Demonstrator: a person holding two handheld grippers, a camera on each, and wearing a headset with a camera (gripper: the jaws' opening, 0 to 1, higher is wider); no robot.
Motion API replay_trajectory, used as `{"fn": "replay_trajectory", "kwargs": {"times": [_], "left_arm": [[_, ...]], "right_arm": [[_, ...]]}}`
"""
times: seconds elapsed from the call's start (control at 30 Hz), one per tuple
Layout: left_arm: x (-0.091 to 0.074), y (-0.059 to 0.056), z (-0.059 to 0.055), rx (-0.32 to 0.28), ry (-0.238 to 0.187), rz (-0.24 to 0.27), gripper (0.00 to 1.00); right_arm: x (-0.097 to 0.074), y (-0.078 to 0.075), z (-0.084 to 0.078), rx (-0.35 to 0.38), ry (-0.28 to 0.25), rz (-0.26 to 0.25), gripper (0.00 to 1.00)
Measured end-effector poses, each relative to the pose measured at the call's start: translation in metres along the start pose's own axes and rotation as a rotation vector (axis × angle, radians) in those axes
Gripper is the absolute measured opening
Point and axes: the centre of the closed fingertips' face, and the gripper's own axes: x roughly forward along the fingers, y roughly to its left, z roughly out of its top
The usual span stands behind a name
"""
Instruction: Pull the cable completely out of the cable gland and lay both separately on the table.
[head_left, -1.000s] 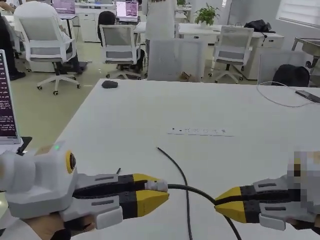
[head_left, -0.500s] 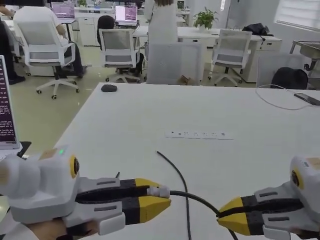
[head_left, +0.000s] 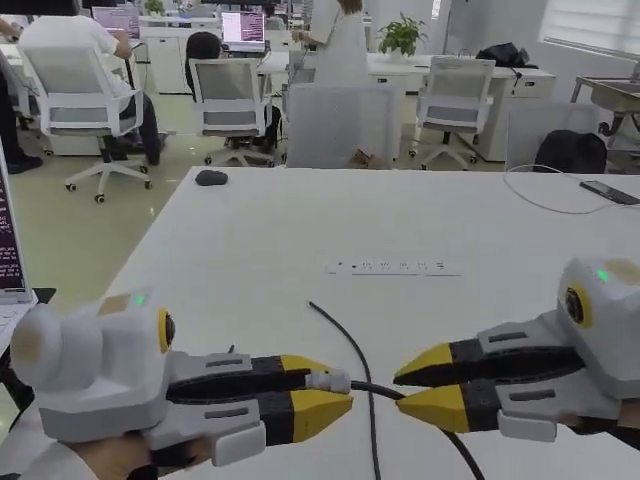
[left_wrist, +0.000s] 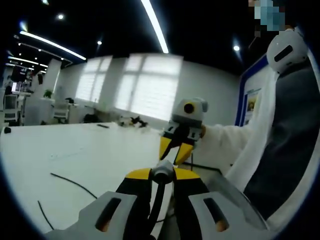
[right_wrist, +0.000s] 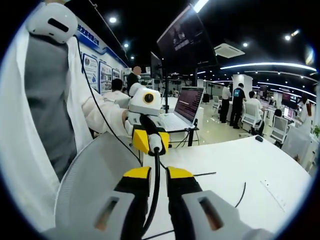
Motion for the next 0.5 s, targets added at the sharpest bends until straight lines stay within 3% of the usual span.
{"fn": "replay_trajectory", "kwargs": {"times": [0.2, 0.37, 0.5], "left_arm": [[0.003, -0.002, 0.005, 0.012, -0.001, -0.009, 0.16], [0.006, -0.004, 0.004, 0.016, 0.007, -0.014, 0.16], [0.008, -0.004, 0.003, 0.016, 0.011, -0.013, 0.16]], "right_arm": [[0.007, -0.001, 0.004, -0.023, 0.002, 0.007, 0.11], [0.009, -0.003, 0.012, -0.018, -0.031, 0.004, 0.08], [0.012, -0.003, 0.010, 0.002, -0.028, 0.020, 0.07]]}}
